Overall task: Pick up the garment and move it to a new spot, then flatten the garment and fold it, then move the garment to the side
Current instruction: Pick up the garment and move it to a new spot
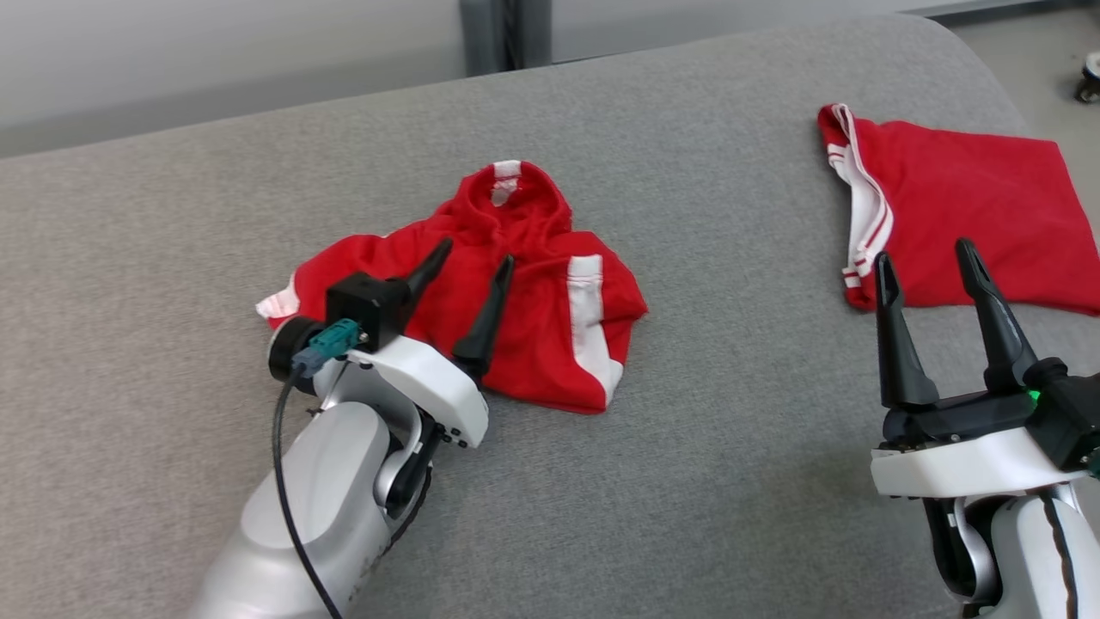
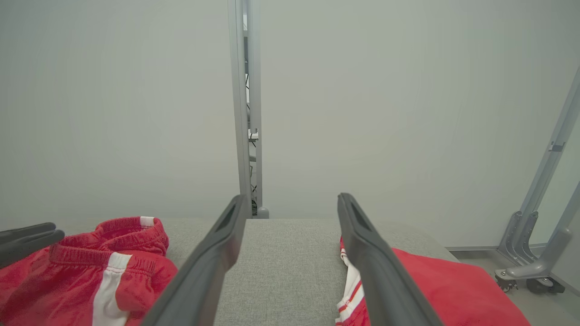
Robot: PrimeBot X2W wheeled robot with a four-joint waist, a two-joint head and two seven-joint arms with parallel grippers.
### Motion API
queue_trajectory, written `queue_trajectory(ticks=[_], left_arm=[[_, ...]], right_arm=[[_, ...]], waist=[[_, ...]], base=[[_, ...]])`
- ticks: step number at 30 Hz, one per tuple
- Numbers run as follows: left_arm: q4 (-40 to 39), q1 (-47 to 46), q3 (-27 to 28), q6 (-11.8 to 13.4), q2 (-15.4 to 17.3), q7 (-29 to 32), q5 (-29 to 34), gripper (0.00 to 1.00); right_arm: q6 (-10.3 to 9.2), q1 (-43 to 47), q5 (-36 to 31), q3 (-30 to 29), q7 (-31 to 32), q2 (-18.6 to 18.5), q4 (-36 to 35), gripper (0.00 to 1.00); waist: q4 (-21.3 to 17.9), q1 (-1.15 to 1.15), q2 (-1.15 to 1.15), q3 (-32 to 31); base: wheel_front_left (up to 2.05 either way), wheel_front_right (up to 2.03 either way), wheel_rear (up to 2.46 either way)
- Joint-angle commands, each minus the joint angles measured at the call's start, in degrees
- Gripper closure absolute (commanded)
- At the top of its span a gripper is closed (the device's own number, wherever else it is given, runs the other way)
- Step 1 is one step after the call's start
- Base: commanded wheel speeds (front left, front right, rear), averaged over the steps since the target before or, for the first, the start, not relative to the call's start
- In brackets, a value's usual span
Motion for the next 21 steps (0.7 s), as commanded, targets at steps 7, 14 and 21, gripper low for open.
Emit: queue_trajectory(ticks=[7, 14, 21], left_arm=[[-8.28, 5.35, 4.79, 2.5, 3.79, -1.61, 0.74, 0.0], [-20.36, 17.4, 12.77, 5.06, 6.83, -1.65, 2.37, 0.0], [-28.31, 28.98, 19.88, 4.67, 4.95, -1.66, 4.41, 0.0]], right_arm=[[-0.01, 1.71, -0.47, 0.06, -0.27, -2.08, 0.02, 0.0], [0.0, 4.15, -0.12, 1.58, -0.21, -2.49, 1.26, 0.0], [0.0, 6.12, 0.57, 2.9, -0.19, -2.56, 2.36, 0.0]], waist=[[5.81, 0.0, 0.0, -4.57], [8.45, 0.0, 0.0, -8.66], [10.09, 0.0, 0.0, -11.05]], base=[[0.0, 0.0, 0.0], [0.0, 0.0, 0.0], [0.0, 0.0, 0.0]])
